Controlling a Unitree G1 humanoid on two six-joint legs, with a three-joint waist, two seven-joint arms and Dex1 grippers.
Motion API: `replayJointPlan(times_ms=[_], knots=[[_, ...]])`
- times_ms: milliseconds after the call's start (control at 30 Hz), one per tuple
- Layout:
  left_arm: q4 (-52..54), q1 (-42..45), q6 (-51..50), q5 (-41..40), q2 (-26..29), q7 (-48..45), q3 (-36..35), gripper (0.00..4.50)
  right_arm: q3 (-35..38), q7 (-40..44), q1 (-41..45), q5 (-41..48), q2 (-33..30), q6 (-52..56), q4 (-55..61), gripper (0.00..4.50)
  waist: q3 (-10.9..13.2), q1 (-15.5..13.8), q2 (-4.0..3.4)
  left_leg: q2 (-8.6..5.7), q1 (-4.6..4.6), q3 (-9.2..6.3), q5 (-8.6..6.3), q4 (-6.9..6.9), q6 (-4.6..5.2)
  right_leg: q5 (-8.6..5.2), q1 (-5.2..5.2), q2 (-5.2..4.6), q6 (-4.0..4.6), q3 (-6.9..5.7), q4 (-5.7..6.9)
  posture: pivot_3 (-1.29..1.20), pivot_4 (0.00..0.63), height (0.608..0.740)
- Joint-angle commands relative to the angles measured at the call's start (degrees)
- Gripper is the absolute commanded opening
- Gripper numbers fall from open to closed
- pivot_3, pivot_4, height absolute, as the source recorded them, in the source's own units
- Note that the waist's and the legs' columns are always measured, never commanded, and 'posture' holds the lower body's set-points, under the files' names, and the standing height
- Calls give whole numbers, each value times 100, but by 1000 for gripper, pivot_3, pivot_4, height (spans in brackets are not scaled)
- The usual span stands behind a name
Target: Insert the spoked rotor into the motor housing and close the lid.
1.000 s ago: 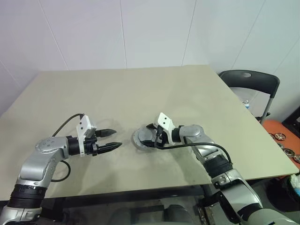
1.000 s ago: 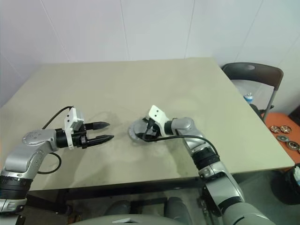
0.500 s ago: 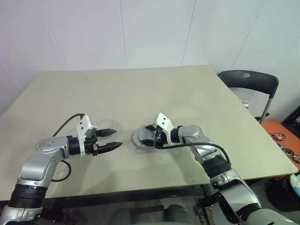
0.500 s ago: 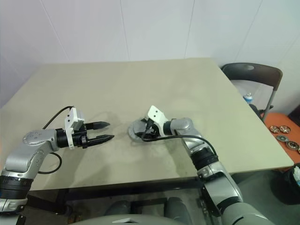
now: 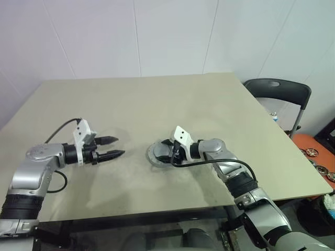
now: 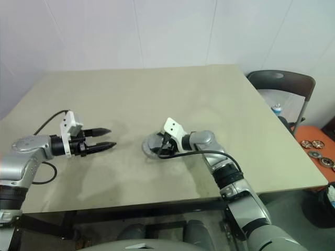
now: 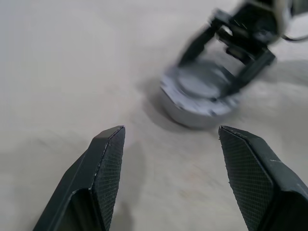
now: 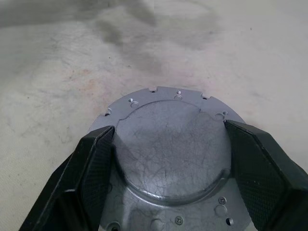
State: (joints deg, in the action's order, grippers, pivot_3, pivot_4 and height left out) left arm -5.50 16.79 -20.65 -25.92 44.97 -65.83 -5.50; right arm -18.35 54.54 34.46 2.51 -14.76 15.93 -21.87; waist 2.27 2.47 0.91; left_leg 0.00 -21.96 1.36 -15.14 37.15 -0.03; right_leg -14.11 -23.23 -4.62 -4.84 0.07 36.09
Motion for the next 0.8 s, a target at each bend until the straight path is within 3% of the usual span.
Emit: replayJointPlan(times_ms=[33, 267, 533, 667, 767, 800], knots=[[-32, 165, 167, 38, 20, 35, -153, 3316, -37, -21, 77, -99, -12, -44, -180, 3232, 0, 7, 0, 0, 1, 0, 0, -1, 0, 0, 0, 0, 0, 0, 0, 0, 0, 740], [119, 160, 116, 52, -183, 123, 10, 3316, -86, -36, 19, -164, 2, -171, -474, 3232, -2, -1, 3, 2, 57, 1, 0, -4, 0, -3, 54, 0, 3, 0, -3, 0, 0, 740], [26, 223, -100, 202, -711, 352, 464, 3316, -72, -61, 12, -166, 5, -179, -504, 3232, -3, -2, 5, 3, 60, -1, 0, -2, -1, -2, 58, -2, 2, 1, -2, 0, 0, 740], [-216, 392, 34, 283, -1042, 467, 536, 2442, -62, -78, -22, -167, -11, -158, -460, 3232, -4, -4, 6, 3, 60, -3, 0, -2, -1, -1, 57, -2, 1, 1, -1, 0, 0, 740], [-513, 632, 110, 496, -1281, 680, 658, 1435, -48, -88, -53, -162, -38, -140, -425, 3232, -6, -11, 8, 2, 60, -3, 0, -1, 0, -1, 59, -2, 1, 1, -1, 0, 0, 740], [-597, 696, 130, 537, -1334, 706, 686, 1435, -46, -90, -64, -165, -47, -141, -418, 3232, -6, -11, 9, 2, 60, -3, 0, 0, -1, -1, 59, -2, 1, 1, -1, 0, 0, 740]])
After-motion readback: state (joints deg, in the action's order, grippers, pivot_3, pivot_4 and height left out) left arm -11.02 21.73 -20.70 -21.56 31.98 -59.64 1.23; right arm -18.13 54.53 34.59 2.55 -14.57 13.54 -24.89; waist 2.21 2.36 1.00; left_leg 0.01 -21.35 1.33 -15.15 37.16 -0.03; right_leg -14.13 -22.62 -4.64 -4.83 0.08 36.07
